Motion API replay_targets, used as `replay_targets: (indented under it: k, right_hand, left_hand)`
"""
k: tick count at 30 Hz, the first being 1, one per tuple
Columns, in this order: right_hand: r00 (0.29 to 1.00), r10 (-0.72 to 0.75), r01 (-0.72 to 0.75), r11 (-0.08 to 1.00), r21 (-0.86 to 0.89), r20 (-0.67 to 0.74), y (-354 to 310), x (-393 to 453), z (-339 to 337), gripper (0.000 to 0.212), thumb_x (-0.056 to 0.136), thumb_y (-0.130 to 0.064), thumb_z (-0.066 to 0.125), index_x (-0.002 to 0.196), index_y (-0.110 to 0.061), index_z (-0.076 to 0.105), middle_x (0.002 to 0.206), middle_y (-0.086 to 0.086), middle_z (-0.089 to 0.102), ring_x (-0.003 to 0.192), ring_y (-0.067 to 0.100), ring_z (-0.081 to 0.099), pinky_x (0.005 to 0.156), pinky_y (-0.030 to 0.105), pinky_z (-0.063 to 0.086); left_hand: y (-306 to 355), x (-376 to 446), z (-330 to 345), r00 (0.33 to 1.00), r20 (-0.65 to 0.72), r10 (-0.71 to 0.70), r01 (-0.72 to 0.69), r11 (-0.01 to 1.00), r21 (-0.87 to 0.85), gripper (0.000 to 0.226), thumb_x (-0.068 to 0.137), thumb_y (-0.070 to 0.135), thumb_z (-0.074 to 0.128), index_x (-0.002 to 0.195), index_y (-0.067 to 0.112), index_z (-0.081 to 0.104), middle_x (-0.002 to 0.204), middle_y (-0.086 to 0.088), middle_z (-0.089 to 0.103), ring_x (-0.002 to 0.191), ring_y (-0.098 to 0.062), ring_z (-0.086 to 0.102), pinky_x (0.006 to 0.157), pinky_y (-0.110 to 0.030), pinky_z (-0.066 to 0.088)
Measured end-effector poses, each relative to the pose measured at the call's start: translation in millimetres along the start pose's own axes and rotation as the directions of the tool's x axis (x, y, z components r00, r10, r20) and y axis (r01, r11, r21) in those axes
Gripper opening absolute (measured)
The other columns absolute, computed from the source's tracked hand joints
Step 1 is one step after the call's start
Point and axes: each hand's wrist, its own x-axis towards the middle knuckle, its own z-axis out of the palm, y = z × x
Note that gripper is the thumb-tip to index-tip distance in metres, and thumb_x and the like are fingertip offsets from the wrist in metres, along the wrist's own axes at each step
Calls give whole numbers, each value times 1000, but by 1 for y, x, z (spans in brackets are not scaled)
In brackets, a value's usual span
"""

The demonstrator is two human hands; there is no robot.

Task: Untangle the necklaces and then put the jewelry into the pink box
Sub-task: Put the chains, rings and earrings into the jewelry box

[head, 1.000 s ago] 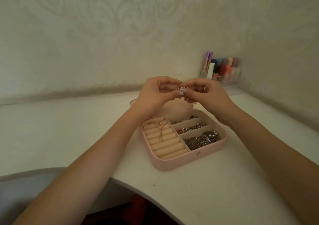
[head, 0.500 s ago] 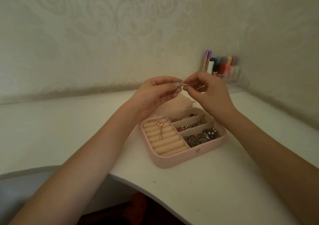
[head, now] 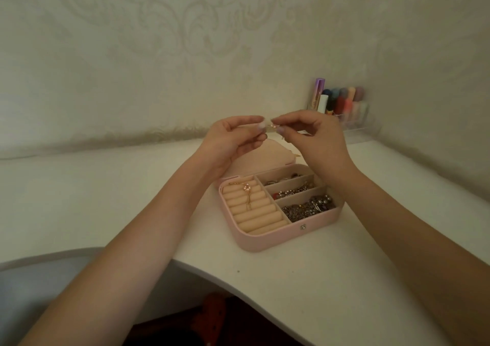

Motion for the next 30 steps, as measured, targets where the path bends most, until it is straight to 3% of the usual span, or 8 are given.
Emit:
replay_targets:
  k: [3,9,16,19,23,30]
  right_hand:
    - [996,53,-59,994,91,66,-11,-8,-5,27,80,1,70,104,-11,69,78,-2,68,68,1,61,71,16,52]
    - [978,100,-77,989,-129,182,-28,-35,-7,15,77,-3,74,88,-12,74,80,-2,71,70,0,62,69,10,49]
    - [972,99,-27,946,-322,211,-29,-45,3,25,80,-7,71,100,-21,72,79,-6,68,76,6,62,71,9,47]
    - [964,121,-26,928,-371,235,-30,-46,2,23,81,-10,71,99,-24,71,79,-9,66,77,4,62,73,9,48]
    - [958,116,-8,925,-380,261,-30,-47,6,23,80,-9,71,97,-26,71,77,-11,66,76,5,62,72,9,48]
    - [956,106,9,921,-390,273,-32,-49,7,22,80,-6,70,95,-22,72,76,-11,65,77,5,62,72,7,46]
  left_hand:
    - [5,-11,-8,999,20,34,-37,988,148,7,84,1,65,86,7,67,64,0,69,61,-6,65,63,-16,54]
    - [6,-40,-22,979,154,135,-197,829,523,10,80,11,73,76,20,70,69,10,69,70,-4,61,66,-14,47]
    - [-6,-47,-27,968,210,135,-243,702,670,4,82,9,71,78,11,70,61,18,61,51,6,48,56,-7,35]
    - [-6,-48,-27,967,222,127,-248,676,694,4,82,10,71,82,7,71,70,13,61,55,6,49,59,-8,37]
    - [-11,-43,-32,964,216,159,-266,649,713,13,78,14,76,74,24,68,82,8,53,69,-3,47,65,-11,36]
    - [-13,-40,-34,961,226,161,-276,626,729,12,79,15,75,76,24,68,85,6,48,71,-4,45,66,-11,38]
